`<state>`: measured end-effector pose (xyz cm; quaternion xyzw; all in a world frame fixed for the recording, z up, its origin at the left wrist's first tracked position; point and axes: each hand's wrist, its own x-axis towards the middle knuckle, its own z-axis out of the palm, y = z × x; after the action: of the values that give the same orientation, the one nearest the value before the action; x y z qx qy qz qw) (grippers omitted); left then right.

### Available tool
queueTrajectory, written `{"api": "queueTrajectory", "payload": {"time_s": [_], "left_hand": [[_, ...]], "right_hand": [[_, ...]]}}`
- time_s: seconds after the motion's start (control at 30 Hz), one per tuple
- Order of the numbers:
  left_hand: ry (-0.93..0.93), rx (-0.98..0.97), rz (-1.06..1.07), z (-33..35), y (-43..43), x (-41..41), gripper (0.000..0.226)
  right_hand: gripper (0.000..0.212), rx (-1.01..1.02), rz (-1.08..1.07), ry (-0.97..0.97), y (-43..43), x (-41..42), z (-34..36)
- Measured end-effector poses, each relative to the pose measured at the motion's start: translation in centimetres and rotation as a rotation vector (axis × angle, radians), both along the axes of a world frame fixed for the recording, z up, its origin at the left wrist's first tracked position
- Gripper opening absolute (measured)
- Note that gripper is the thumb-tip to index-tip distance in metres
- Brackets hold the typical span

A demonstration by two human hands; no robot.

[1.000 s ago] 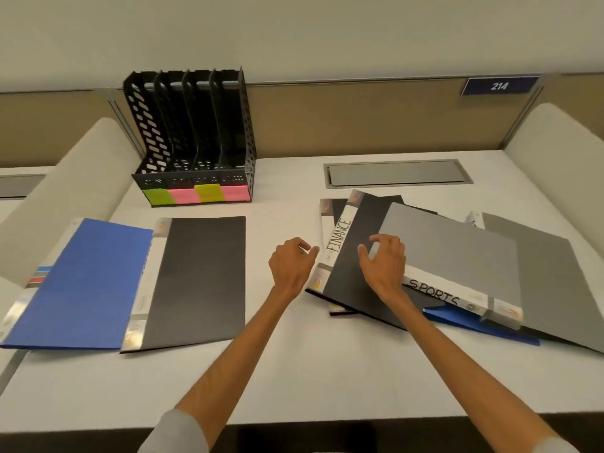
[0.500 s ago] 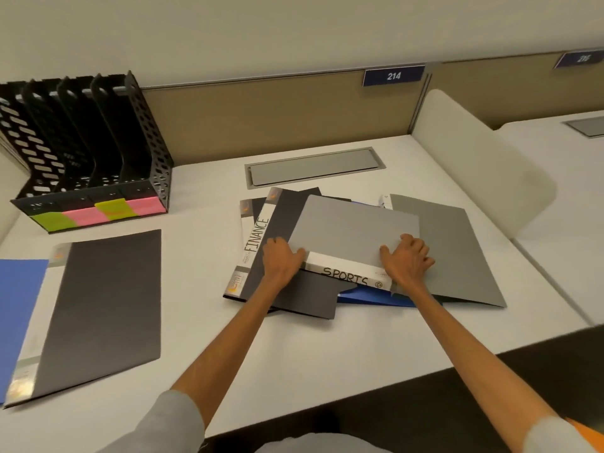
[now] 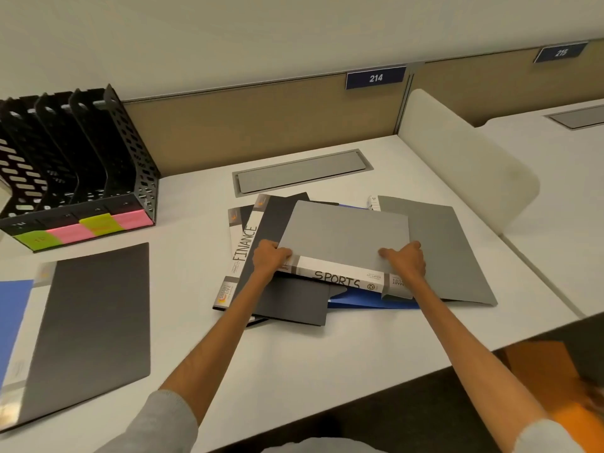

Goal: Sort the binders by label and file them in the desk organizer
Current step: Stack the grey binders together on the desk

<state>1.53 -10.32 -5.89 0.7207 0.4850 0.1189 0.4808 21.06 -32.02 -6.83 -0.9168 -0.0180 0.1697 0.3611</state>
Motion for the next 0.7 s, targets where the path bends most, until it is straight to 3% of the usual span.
{"api": "queueTrajectory", "payload": {"time_s": [0.07, 0.2, 0.37, 0.43, 0.53, 0.7], "left_hand": [[-0.141, -0.063, 0.045, 0.6, 0.2, -0.4, 0.004], [-0.357, -0.223, 0.164, 2.4, 1.0, -0.5, 0.021], [-0.691, -0.437, 0.309, 5.7, 1.3, 0.3, 0.021], [-0.883, -0.514, 0.308, 7.1, 0.9, 0.6, 0.019], [-1.090, -0.615, 0.223, 9.1, -0.1, 1.2, 0.035], [-1.050, -0.532, -0.026, 10.6, -2.9, 2.2, 0.051]], "right_hand": [[0.079, 0.056, -0.011, 0.029, -0.1, 0.3, 0.0], [0.072, 0.203, -0.042, 0.097, 0.1, 0.7, 0.4], [0.077, 0.373, -0.081, 0.233, 1.7, 0.9, 1.8], [0.074, 0.467, -0.099, 0.305, 2.9, 0.7, 2.6], [0.064, 0.619, -0.116, 0.433, 4.7, -0.2, 3.8], [0.045, 0.771, -0.123, 0.595, 7.9, -2.4, 6.0]]}}
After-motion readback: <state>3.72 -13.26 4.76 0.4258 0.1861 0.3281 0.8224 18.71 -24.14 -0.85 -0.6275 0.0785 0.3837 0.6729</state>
